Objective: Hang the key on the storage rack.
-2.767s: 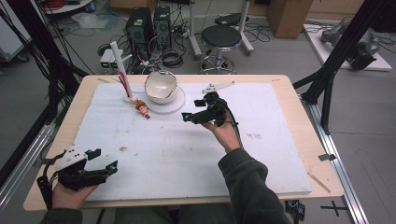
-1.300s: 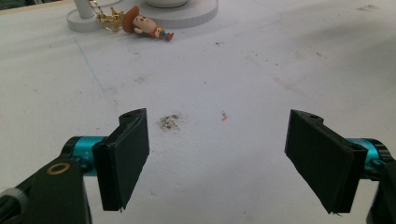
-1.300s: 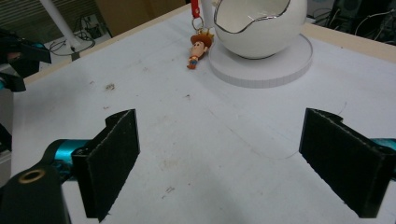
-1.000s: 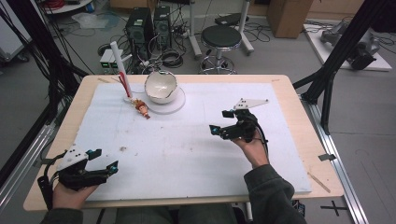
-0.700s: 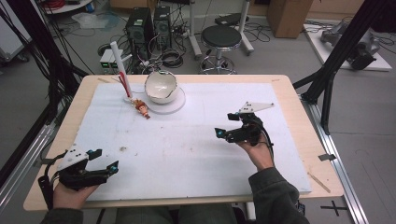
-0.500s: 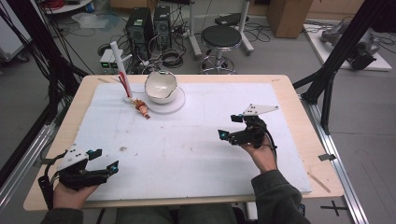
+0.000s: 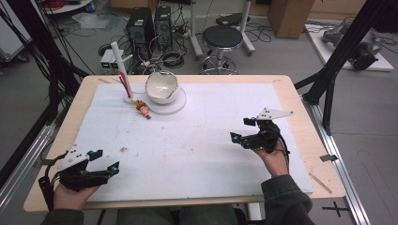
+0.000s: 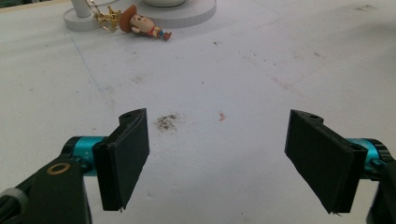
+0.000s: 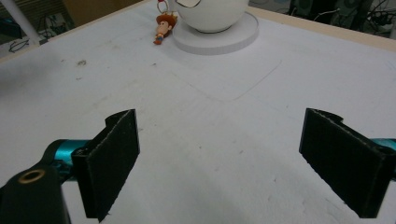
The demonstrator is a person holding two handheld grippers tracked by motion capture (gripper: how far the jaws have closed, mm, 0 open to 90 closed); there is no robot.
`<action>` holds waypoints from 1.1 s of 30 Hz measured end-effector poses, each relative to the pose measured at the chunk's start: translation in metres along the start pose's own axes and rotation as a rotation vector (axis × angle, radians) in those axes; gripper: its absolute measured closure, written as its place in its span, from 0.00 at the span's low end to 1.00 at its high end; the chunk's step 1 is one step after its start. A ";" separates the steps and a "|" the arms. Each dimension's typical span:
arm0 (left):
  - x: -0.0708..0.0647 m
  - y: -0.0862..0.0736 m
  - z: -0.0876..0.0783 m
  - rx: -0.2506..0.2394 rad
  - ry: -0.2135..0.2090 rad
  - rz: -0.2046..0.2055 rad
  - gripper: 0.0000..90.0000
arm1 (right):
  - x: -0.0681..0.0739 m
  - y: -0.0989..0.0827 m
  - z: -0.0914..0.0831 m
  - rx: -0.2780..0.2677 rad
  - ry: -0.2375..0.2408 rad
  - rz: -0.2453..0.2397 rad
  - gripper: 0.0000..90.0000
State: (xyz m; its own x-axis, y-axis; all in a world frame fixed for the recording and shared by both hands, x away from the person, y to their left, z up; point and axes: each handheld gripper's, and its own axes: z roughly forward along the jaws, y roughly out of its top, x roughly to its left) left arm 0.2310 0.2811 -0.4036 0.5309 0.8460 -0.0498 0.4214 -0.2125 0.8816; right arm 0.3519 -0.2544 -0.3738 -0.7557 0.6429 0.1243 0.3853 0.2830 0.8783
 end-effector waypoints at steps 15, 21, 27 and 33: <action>0.000 0.000 0.001 0.003 -0.005 0.005 0.25 | -0.006 -0.018 -0.021 0.006 -0.039 0.017 0.13; 0.000 0.000 0.001 0.004 -0.007 0.003 0.25 | -0.007 -0.027 -0.027 0.004 -0.059 0.023 0.13; 0.001 -0.001 0.001 0.011 -0.008 0.005 0.25 | -0.010 -0.035 -0.032 0.011 -0.069 0.043 0.13; 0.001 -0.001 0.001 0.010 -0.008 0.001 0.25 | -0.012 -0.041 -0.038 0.004 -0.078 0.046 0.13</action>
State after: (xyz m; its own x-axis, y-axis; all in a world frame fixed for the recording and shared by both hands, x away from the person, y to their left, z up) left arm 0.2316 0.2812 -0.4055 0.5368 0.8420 -0.0529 0.4283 -0.2180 0.8769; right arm 0.3253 -0.3011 -0.3937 -0.6936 0.7088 0.1284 0.4209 0.2541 0.8708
